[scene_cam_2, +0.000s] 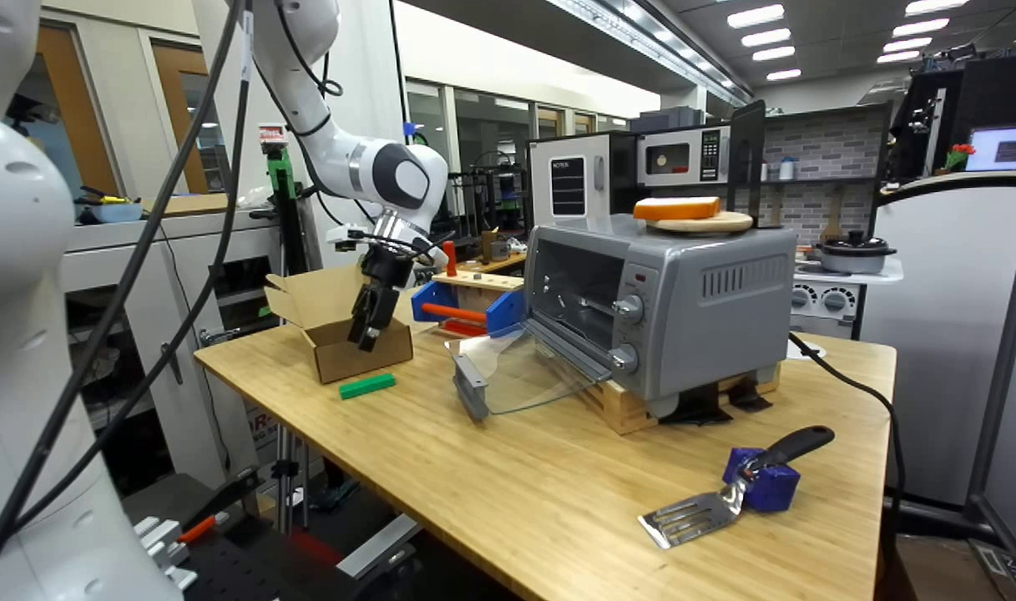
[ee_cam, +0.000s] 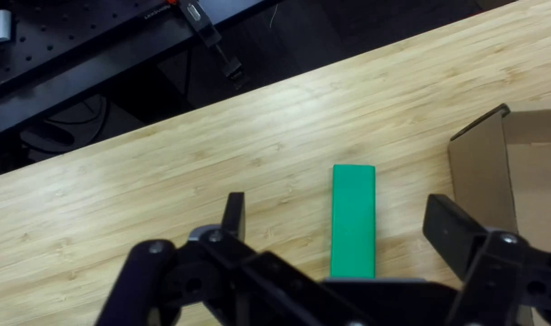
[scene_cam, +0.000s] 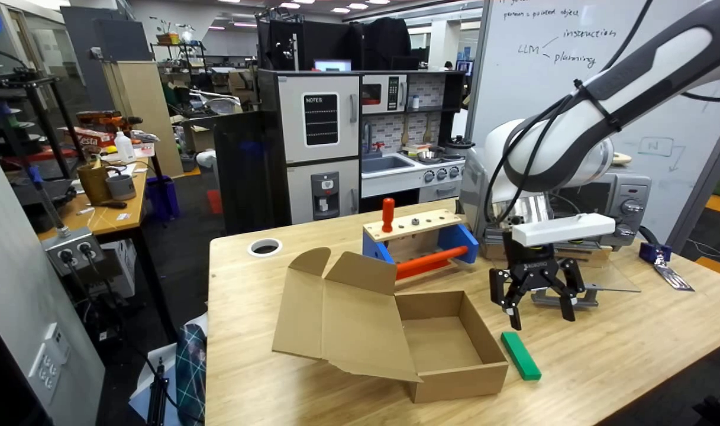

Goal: Pick the green object and put it in the box

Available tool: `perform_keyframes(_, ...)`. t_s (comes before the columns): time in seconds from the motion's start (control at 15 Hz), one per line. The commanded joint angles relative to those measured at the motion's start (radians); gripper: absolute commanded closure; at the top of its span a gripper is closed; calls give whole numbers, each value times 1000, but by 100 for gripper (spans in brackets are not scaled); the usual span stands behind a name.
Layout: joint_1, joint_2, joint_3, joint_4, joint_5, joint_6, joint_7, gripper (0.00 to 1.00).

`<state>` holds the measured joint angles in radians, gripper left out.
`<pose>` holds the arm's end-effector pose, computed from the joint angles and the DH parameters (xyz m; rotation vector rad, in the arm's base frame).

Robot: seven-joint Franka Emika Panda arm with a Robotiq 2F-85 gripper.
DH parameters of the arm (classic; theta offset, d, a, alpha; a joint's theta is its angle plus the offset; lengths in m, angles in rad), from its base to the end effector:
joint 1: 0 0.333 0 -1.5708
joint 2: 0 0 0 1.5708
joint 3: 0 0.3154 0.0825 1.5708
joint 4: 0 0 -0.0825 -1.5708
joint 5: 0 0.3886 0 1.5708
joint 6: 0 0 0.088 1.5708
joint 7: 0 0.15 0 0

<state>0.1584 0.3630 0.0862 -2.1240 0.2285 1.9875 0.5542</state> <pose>0.4780 0.1453 0.1697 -2.9475 0.6803 0.8388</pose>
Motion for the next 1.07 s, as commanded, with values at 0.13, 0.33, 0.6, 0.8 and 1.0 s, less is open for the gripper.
perform_keyframes(0.13, 27, 106, -18, 98, -24, 9, 11, 0)
perform_keyframes(0.33, 28, 143, -24, 132, -20, 10, 7, 0)
perform_keyframes(0.6, 27, 161, -24, 144, -14, 8, -8, 0)
perform_keyframes(0.8, 26, 157, -24, 132, -6, 13, -5, 0)
perform_keyframes(1.0, 26, 157, -24, 132, -6, 13, -5, 0)
